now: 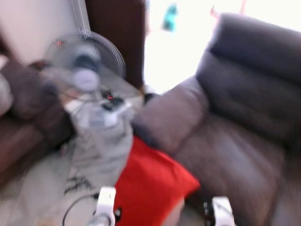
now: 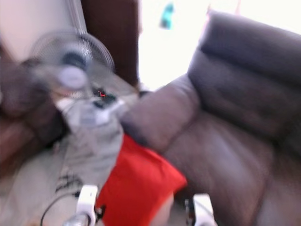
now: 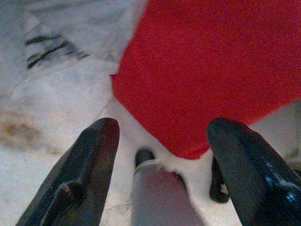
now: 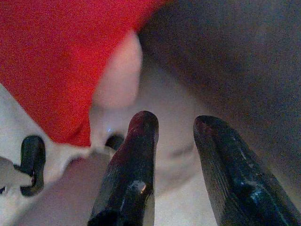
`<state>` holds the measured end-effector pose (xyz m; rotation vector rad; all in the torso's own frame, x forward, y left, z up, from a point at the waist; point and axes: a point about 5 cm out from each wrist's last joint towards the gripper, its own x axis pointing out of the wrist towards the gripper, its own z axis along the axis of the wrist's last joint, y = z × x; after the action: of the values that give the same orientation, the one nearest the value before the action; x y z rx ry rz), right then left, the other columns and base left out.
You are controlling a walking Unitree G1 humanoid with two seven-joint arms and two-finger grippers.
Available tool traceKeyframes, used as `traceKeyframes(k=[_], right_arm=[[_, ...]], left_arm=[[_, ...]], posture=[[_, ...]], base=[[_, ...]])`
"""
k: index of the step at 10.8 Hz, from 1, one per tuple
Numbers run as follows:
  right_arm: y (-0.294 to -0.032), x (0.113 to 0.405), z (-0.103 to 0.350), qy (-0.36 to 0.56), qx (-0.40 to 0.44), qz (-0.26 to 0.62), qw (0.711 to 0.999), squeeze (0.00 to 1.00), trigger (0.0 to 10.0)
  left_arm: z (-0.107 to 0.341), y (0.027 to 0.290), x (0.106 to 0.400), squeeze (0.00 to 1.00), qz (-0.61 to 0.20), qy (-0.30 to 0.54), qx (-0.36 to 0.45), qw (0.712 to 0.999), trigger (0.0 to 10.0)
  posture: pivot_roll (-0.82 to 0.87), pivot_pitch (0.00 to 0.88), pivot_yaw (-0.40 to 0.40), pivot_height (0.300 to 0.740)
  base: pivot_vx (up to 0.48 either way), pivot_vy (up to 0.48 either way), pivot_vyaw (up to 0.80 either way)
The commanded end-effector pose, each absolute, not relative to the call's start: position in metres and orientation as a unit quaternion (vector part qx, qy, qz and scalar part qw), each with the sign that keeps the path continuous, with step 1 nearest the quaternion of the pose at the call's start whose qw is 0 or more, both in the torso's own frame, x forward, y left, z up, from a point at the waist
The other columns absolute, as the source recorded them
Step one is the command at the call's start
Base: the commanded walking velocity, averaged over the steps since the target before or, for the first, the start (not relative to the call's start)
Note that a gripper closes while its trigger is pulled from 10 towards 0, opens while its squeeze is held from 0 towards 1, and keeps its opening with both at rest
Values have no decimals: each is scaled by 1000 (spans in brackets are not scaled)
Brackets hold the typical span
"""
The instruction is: Move the pillow to the sofa from floor
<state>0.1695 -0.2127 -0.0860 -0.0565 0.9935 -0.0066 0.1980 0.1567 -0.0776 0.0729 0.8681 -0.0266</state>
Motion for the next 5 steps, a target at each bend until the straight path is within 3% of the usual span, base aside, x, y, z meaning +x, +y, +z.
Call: traceKeyframes(k=[1,5], right_arm=[[-214,177,-82,469,-18,-2,883,0,10000],[-219,178,-81,468,-14,-10,884,0,10000]], left_arm=[[-82,167,188,0,0,435,41,899,10000],[-83,166,187,0,-2,437,40,899,10000]], posture=[[59,7,-84,740],[59,8,-83,740]], base=[[0,0,0],[0,0,0]])
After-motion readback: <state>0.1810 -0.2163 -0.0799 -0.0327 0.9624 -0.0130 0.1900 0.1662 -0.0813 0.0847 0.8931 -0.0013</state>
